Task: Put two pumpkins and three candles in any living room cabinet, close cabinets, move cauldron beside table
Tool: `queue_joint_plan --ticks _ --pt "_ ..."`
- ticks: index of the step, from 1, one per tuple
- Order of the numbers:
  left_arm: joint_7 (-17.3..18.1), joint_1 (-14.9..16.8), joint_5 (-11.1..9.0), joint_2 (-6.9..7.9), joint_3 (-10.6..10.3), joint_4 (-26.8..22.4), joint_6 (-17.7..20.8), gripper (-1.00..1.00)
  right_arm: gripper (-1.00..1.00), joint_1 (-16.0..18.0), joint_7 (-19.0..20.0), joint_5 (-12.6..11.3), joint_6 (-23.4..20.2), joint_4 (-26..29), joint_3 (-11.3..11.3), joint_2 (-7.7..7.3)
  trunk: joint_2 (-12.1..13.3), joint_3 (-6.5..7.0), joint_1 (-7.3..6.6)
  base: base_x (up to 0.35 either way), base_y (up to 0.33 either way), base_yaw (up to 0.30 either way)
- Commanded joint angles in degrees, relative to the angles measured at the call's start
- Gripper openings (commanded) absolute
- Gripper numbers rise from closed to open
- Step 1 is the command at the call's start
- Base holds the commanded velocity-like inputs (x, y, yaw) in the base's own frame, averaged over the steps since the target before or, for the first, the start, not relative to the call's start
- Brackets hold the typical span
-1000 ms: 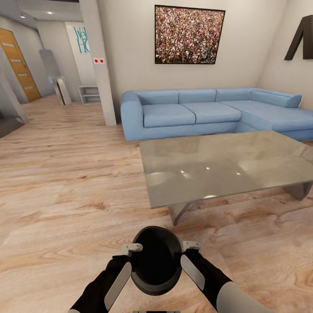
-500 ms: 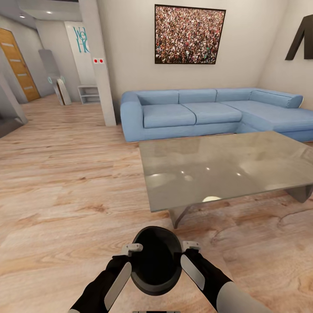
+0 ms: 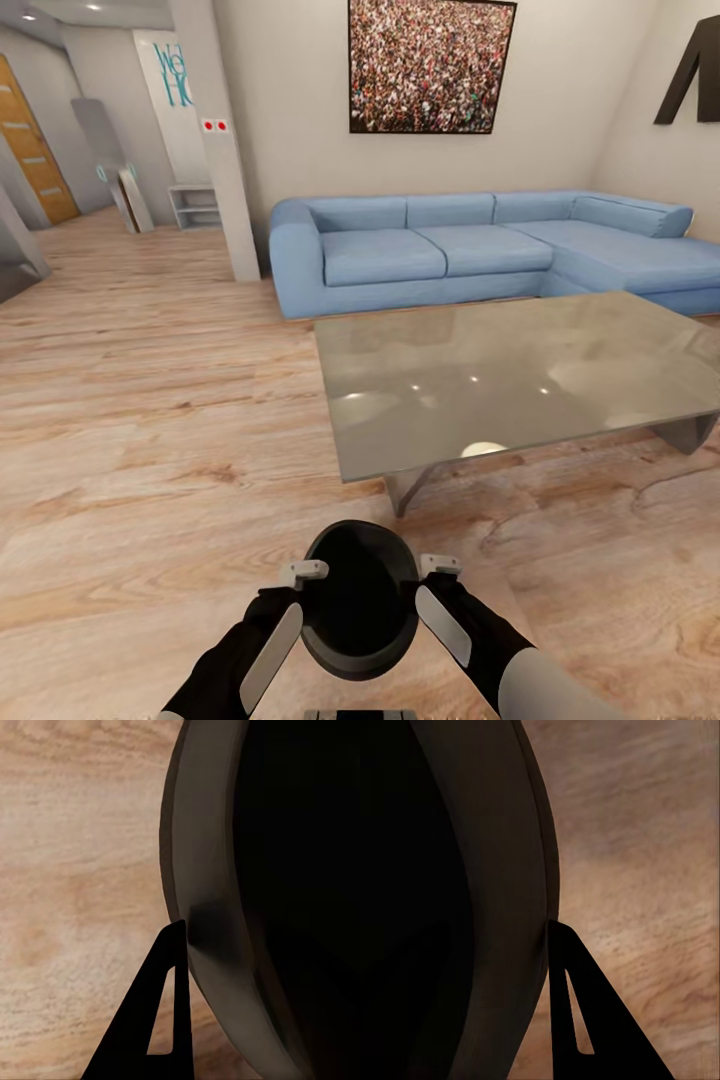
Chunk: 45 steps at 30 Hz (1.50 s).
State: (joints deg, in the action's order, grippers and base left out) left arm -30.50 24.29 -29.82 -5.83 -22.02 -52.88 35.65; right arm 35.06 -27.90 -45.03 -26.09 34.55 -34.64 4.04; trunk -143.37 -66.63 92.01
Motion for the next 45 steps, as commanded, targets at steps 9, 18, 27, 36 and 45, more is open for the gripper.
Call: queue_joint_plan --ticks 9,18,27,36,45 --pt "0.35 0.05 -2.17 0.03 -0.30 -3.60 -0.67 -1.00 -1.00 0.10 -0.41 0.38 -0.36 0.08 0.54 -0.25 -0.11 -1.38 0.13 0.000 0.000 -0.002" --pt "0.35 0.05 -2.17 0.03 -0.26 -3.63 -0.67 -1.00 -1.00 0.10 -0.44 0.38 -0.37 0.08 0.54 -0.23 -0.11 -1.10 0.13 0.021 0.000 -0.146" --pt "0.35 0.05 -2.17 0.03 -0.30 -3.63 -0.67 -1.00 -1.00 0.10 -0.47 0.38 -0.45 0.08 0.54 -0.19 -0.11 -0.93 0.13 0.068 0.000 -0.100" --pt "0.35 0.05 -2.17 0.03 -0.25 -3.63 -0.67 -1.00 -1.00 0.10 -0.47 0.38 -0.45 0.08 0.54 -0.17 -0.11 -0.93 0.13 0.023 0.000 -0.001" --pt "0.35 0.05 -2.17 0.03 -0.30 -3.63 -0.67 -1.00 -1.00 0.10 -0.49 0.38 -0.45 0.08 0.54 -0.17 -0.11 -0.93 0.13 0.000 0.000 0.000"
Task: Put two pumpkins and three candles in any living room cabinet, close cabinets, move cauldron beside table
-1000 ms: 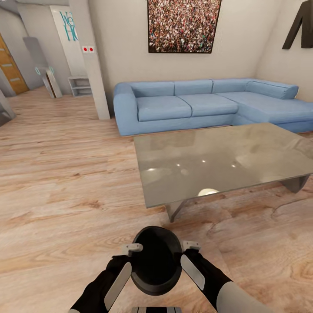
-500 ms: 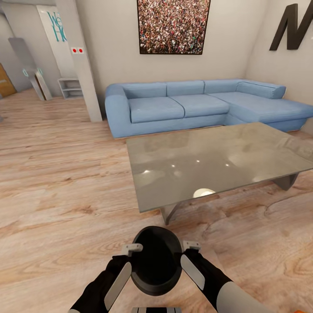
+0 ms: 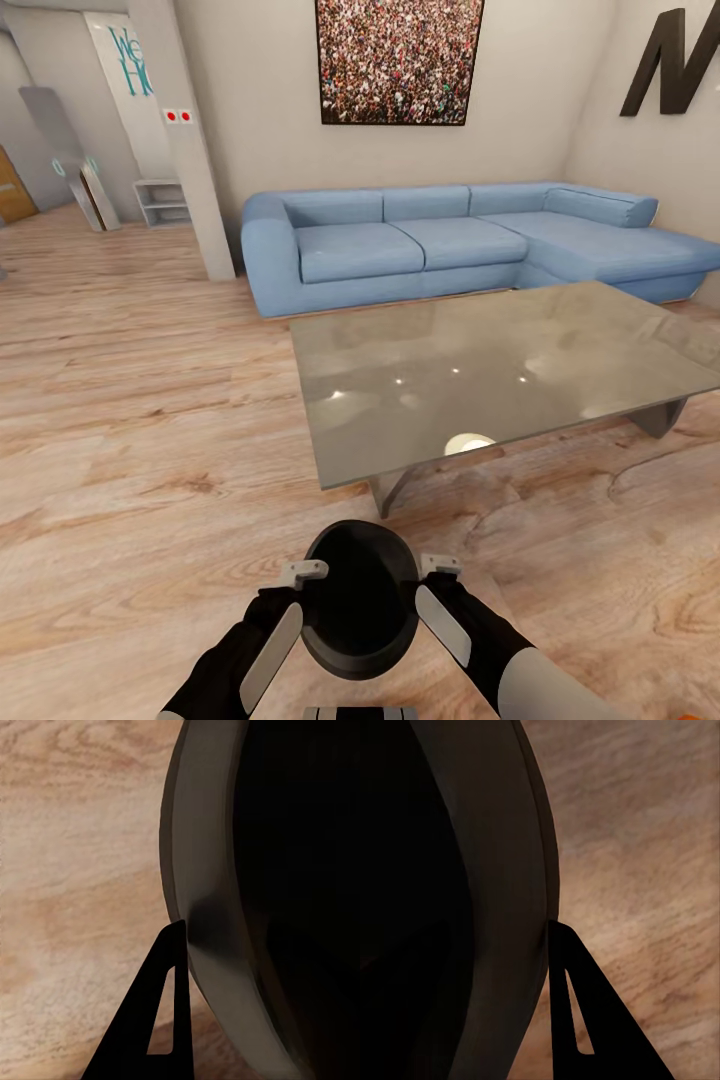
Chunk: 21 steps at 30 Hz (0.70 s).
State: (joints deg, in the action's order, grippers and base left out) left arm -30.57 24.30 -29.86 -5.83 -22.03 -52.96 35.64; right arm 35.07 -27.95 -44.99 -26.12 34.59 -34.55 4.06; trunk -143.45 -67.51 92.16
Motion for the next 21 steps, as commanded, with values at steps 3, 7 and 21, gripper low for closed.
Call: queue_joint_plan --ticks 3,7,21 --pt "0.43 0.05 -2.13 0.03 -0.26 -3.55 -0.66 -1.00 -1.00 0.08 -0.43 0.34 -0.43 0.04 0.44 -0.20 -0.03 -0.05 -0.02 0.039 0.000 0.000" --pt "0.43 0.05 -2.13 0.03 -0.29 -3.55 -0.66 -1.00 -1.00 0.08 -0.42 0.34 -0.43 0.04 0.44 -0.20 -0.03 -0.05 -0.02 0.086 0.000 0.000" --pt "0.43 0.05 -2.20 0.03 -0.29 -3.55 -0.66 -1.00 -1.00 0.08 -0.44 0.34 -0.43 0.04 0.44 -0.20 -0.03 -0.05 -0.02 0.097 0.000 0.000"
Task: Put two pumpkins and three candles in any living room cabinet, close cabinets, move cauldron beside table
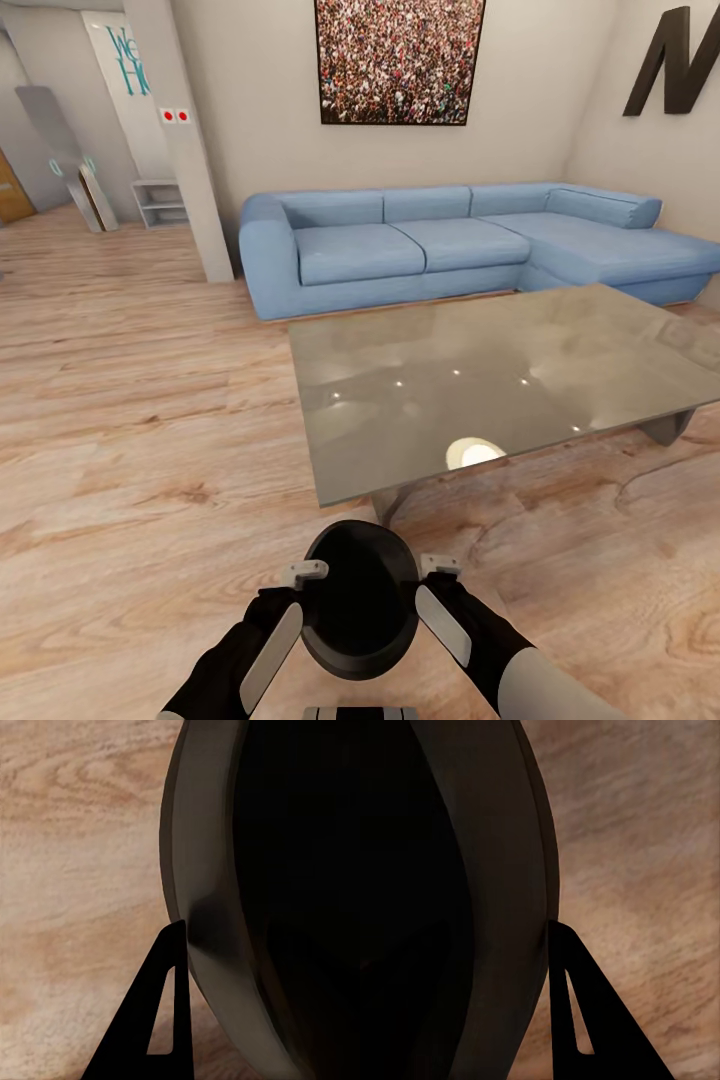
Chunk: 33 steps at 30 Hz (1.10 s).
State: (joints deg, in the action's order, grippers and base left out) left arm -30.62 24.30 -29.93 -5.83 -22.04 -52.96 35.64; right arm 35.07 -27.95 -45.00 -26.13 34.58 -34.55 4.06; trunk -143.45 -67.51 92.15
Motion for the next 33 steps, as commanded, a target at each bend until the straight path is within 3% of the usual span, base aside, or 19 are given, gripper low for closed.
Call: queue_joint_plan --ticks 1,14,27,33 --pt "0.48 0.05 -2.12 0.03 -0.28 -3.56 -0.66 -1.00 -1.00 0.08 -0.43 0.35 -0.41 0.05 0.45 -0.20 -0.03 -0.05 -0.02 0.007 0.000 0.000" --pt "0.48 0.05 -2.06 0.03 -0.28 -3.56 -0.66 -1.00 -1.00 0.08 -0.43 0.35 -0.41 0.05 0.45 -0.20 -0.03 -0.05 -0.02 0.017 0.000 0.000" --pt "0.48 0.05 -2.07 0.03 -0.28 -3.56 -0.66 -1.00 -1.00 0.08 -0.43 0.35 -0.41 0.05 0.45 -0.20 -0.20 -2.93 0.32 0.000 0.000 0.000" --pt "0.48 0.05 -2.14 0.03 -0.28 -3.56 -0.66 -1.00 -1.00 0.08 -0.42 0.35 -0.48 0.05 0.45 -0.20 -0.20 -2.93 0.32 0.000 0.000 0.000"
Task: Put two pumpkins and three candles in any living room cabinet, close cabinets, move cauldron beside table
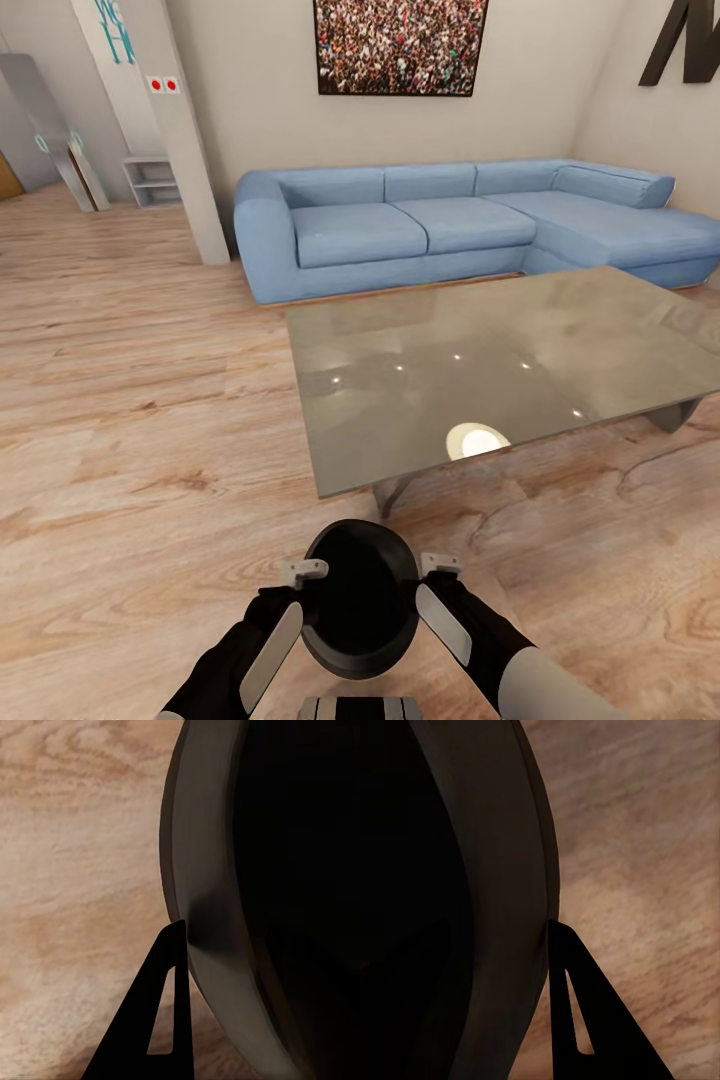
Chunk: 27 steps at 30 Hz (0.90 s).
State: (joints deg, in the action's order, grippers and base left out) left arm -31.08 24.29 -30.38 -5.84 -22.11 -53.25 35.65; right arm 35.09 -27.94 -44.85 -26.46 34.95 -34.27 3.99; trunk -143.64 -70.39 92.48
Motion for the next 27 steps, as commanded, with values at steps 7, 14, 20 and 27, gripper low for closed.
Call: queue_joint_plan --ticks 7,14,20,27 --pt "0.93 0.06 -1.70 0.03 -0.21 -3.26 -0.67 -1.00 -1.00 0.07 -0.37 0.20 -0.10 -0.32 0.17 -0.12 -0.07 -0.94 0.10 0.000 0.000 0.000" --pt "0.93 0.06 -1.63 0.03 -0.21 -3.38 -0.67 -1.00 -1.00 0.07 -0.36 0.20 0.00 -0.34 0.17 -0.18 -0.07 -0.94 0.10 0.000 0.000 0.000" --pt "0.93 0.06 -1.64 0.24 -0.13 -4.02 -0.67 -1.00 -1.00 0.07 -0.37 0.20 -0.06 -0.40 0.17 -0.13 -0.07 -0.94 0.10 0.000 0.000 0.000" --pt "1.01 0.06 -1.86 1.32 -0.12 -4.20 -0.67 1.00 1.00 0.07 -0.36 0.20 -0.08 -0.41 0.17 -0.19 -0.07 -0.94 0.10 0.000 0.000 0.000"
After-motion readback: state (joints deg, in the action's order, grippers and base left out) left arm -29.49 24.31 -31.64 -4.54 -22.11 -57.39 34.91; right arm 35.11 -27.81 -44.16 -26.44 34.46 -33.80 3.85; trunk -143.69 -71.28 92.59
